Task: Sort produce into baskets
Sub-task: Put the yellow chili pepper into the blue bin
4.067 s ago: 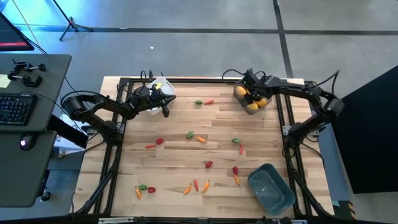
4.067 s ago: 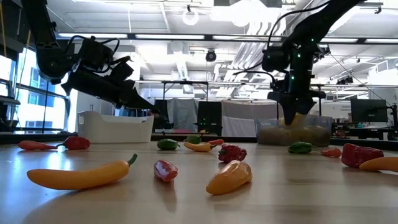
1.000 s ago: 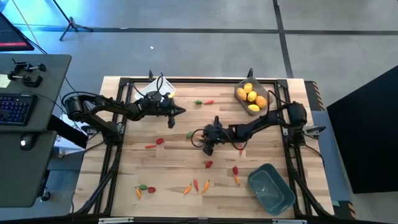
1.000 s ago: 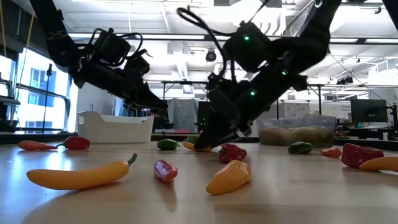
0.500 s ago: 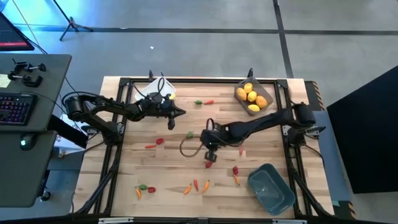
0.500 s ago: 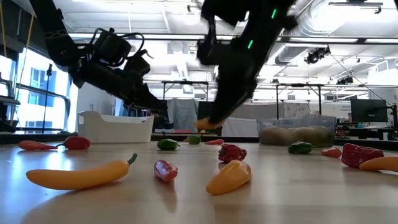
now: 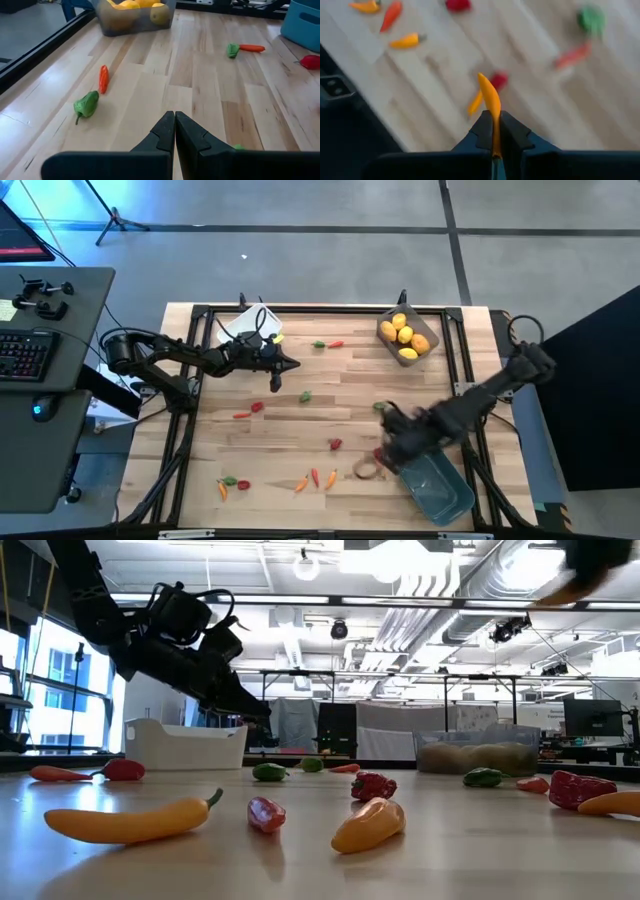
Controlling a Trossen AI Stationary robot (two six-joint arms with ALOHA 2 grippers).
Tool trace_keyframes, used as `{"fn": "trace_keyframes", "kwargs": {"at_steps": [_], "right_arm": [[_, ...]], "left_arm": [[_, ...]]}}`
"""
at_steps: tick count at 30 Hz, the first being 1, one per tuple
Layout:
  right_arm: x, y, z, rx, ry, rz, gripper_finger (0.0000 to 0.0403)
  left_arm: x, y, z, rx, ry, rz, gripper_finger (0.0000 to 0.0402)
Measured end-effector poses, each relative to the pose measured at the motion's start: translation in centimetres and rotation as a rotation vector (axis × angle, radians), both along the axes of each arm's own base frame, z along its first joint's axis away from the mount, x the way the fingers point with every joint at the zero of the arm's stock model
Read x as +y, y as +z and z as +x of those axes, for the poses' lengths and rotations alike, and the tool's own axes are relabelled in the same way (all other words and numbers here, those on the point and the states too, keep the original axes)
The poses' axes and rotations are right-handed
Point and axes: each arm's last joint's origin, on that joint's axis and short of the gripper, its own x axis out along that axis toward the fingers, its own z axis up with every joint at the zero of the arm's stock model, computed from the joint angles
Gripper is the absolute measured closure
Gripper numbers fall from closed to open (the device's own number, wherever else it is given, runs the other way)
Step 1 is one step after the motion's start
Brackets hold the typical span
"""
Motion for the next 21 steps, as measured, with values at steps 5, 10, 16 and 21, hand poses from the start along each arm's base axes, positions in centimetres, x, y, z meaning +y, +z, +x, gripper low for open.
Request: {"fn": "trace_keyframes", "kwargs": {"at_steps": [5,10,16,21], "right_arm": [[2.9,0.0,-3.9,0.119,-0.137,0.045,0.0400],[4.3,-2.3,-5.9,0.196,-0.233,0.081,0.0401],[4.3,-6.5,-6.3,0.228,-0.278,0.122,0.0401],[3.5,-10.1,-6.7,0.224,-0.307,0.139,0.0401]], "left_arm": [[0.0,0.0,0.0,-0.001,0.003,-0.010,0.0402],[0.0,-0.1,0.0,0.006,0.001,-0.007,0.0402],[0.0,-0.1,0.0,0.009,0.000,-0.006,0.0402],[0.0,-0.1,0.0,0.009,0.000,-0.005,0.0402]]}}
